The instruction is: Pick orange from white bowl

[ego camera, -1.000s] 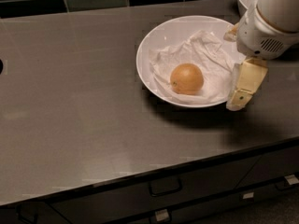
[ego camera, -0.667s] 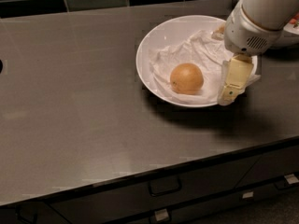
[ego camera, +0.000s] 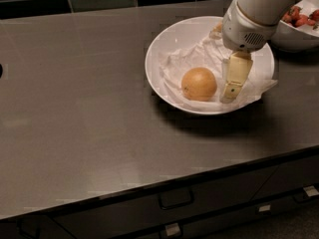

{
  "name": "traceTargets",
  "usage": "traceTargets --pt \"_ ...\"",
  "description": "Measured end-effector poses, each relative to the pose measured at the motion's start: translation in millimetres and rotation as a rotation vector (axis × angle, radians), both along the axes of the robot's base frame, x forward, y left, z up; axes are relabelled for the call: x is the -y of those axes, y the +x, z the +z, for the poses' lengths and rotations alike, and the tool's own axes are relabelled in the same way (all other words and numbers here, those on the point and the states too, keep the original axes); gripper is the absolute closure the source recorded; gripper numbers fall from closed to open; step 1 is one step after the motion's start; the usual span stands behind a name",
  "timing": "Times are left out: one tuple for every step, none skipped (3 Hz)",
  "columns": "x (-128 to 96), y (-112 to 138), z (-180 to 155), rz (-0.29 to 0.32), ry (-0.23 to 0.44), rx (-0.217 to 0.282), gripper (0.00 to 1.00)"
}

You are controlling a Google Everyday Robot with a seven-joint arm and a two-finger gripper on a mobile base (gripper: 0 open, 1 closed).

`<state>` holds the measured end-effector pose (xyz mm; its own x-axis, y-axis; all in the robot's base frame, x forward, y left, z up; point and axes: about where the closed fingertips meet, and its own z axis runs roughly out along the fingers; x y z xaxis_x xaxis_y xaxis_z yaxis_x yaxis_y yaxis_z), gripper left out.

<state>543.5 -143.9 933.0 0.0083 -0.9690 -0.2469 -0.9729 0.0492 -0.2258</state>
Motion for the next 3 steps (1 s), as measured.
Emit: traceTargets --pt "-9.8 8.9 -11.2 0.034 0.002 -0.032 0.07" --pt "-10.0 9.1 -11.6 0.035 0.003 -0.032 0.0" --pt "-10.1 9.2 -11.7 0.035 0.003 -0.033 0.0"
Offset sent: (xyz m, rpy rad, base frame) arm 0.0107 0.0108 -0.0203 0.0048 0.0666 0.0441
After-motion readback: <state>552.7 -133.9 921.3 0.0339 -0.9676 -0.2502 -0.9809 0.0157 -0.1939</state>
